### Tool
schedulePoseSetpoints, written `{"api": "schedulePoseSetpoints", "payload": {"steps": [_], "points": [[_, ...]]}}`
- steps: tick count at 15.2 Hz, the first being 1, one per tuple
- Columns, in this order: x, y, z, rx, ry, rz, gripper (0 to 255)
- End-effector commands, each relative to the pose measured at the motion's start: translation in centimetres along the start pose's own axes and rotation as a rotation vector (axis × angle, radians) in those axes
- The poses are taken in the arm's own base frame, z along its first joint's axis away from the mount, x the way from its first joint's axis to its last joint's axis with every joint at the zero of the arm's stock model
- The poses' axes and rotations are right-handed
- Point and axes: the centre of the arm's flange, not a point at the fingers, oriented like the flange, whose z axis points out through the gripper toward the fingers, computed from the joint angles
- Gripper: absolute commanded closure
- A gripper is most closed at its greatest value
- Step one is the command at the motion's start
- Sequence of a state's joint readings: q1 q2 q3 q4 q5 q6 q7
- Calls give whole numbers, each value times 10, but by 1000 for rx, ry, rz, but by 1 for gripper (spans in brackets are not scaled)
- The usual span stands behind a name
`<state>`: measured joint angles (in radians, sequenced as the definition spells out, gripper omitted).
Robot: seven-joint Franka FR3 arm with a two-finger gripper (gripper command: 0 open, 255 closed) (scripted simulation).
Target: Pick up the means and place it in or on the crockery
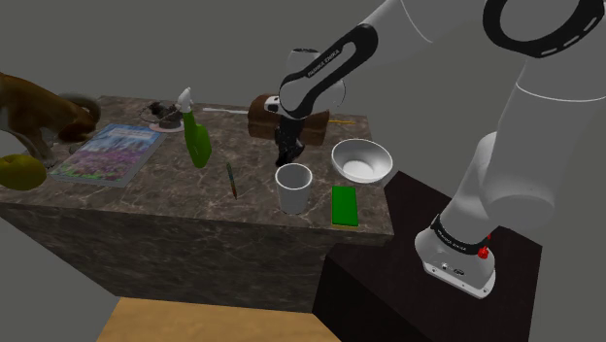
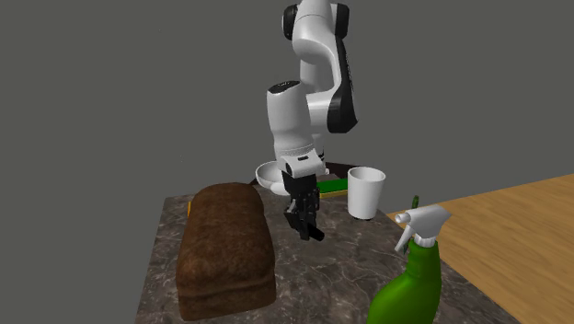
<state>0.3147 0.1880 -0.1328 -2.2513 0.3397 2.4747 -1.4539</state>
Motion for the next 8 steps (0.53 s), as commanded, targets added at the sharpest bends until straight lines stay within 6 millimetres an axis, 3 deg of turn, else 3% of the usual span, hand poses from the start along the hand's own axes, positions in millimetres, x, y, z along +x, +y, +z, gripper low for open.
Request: {"api": "schedulePoseSetpoints", "payload": {"steps": [1, 8], "points": [[2, 0, -9, 0, 0, 0, 255], [9, -1, -46, 0, 0, 0, 255]]}}
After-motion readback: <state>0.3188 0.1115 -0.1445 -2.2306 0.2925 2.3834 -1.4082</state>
